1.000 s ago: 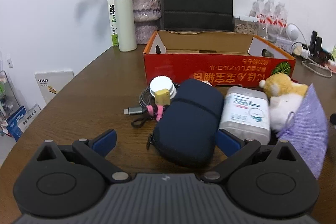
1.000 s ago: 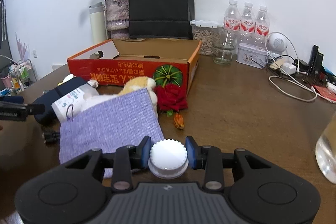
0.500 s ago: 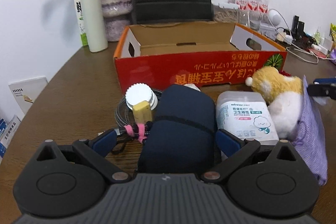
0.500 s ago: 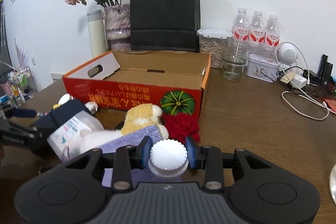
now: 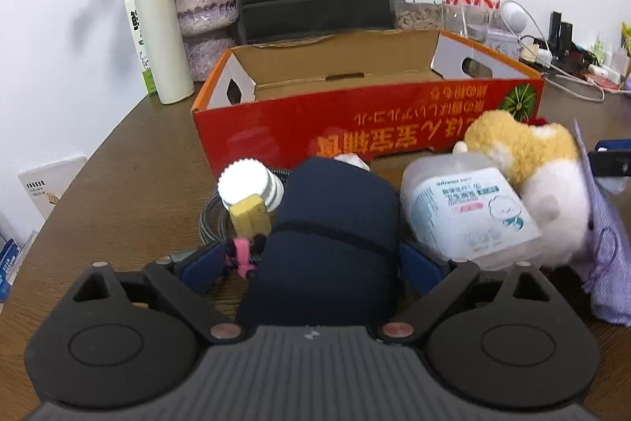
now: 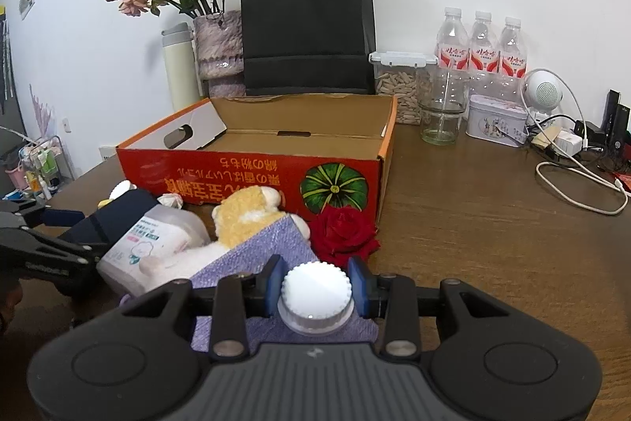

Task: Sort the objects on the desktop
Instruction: 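Grasp the navy blue pouch with the left tool while the right tool holds the cap, then carry the pouch and ridged cap into the box and open both tools, then withdraw both tools and move the right tool toward the purple cloth bag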

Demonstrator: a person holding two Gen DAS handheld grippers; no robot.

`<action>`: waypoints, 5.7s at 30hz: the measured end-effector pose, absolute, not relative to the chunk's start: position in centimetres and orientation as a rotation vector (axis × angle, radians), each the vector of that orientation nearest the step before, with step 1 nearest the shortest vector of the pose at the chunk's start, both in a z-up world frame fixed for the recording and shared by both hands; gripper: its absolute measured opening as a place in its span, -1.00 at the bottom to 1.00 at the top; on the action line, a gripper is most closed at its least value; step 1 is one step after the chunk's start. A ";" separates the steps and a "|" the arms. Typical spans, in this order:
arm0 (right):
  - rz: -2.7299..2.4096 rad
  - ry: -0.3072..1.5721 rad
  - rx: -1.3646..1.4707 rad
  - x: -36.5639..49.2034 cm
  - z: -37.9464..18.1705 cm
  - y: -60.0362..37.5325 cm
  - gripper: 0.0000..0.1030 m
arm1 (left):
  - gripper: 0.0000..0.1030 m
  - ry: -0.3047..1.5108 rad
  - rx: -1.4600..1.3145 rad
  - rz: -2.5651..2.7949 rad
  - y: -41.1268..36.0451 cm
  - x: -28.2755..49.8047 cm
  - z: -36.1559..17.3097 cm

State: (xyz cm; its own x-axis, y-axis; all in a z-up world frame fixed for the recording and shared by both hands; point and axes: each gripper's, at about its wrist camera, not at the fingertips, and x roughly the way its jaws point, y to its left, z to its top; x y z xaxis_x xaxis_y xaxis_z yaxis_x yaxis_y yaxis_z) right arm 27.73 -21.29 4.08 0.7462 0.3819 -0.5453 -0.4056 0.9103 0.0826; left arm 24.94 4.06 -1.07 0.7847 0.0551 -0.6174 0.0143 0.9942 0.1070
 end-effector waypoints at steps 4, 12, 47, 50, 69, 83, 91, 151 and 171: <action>0.436 0.585 -0.037 27.4 4.0 -21.4 -0.33 | 0.59 0.672 0.105 0.016 3.9 24.8 -1.3; 0.443 0.570 -0.048 26.7 3.9 -21.2 -0.33 | 0.37 0.612 0.161 0.032 2.6 23.5 -1.2; 0.450 0.369 -0.025 24.0 9.7 -19.1 -0.33 | 0.20 0.300 0.054 -0.035 3.8 19.2 6.7; 0.442 0.346 -0.040 25.2 11.2 -18.0 -0.33 | 0.20 0.257 0.038 -0.048 4.1 20.5 8.0; 0.437 0.361 0.000 40.4 12.5 -12.7 -0.33 | 0.20 0.246 -0.118 -0.035 6.4 36.1 9.0; 0.427 0.572 -0.103 48.2 6.7 -9.9 -0.33 | 0.20 0.466 -0.109 -0.021 7.1 44.0 4.1; 0.419 0.627 -0.111 48.7 5.3 -9.9 -0.33 | 0.21 0.525 -0.102 -0.009 7.2 44.6 2.7; 0.384 0.518 -0.196 40.4 10.0 -10.5 1.00 | 1.00 0.378 -0.055 0.088 5.8 35.2 7.0; 0.371 0.512 -0.144 32.0 9.2 -12.8 1.00 | 1.00 0.364 -0.062 0.055 6.5 27.0 6.3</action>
State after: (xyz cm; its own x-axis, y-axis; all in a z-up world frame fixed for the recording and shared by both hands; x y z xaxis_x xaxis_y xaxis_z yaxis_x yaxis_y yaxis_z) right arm 31.99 -12.83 9.19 0.8072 0.3098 -0.5024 -0.3812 0.9235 -0.0429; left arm 26.99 6.54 6.25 0.9331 0.0422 -0.3570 -0.0644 0.9966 -0.0506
